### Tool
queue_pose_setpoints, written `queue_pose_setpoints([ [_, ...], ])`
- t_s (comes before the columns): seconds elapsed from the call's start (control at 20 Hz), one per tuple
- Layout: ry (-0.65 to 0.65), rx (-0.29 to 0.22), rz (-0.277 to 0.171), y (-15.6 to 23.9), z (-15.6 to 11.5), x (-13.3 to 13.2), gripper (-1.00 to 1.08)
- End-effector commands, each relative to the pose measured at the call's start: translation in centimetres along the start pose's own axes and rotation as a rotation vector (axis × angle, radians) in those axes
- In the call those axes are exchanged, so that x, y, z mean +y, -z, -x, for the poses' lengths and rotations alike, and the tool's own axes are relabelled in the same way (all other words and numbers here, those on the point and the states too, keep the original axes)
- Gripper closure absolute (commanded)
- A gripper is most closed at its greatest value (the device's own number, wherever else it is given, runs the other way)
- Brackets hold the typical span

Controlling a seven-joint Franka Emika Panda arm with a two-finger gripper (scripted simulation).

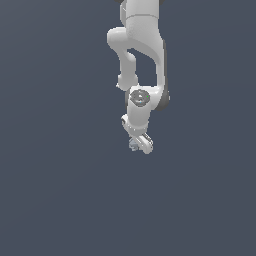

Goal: Pick up the object and move it to a goal position.

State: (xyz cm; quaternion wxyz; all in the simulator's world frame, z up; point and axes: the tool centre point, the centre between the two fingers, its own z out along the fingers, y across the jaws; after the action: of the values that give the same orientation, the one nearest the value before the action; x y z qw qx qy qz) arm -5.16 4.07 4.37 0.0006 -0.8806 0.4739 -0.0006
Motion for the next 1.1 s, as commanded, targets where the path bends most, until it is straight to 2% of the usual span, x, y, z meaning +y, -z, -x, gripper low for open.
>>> queue_pose_setpoints([
  [0.0, 0.0, 0.0, 0.0, 0.1, -0.1, 0.0, 1.08],
  [0.5, -0.001, -0.001, 0.0, 3.9, -1.8, 1.2, 1.08],
  [1.05, -0.002, -0.002, 0.0, 14.0, -6.6, 4.3, 1.08],
])
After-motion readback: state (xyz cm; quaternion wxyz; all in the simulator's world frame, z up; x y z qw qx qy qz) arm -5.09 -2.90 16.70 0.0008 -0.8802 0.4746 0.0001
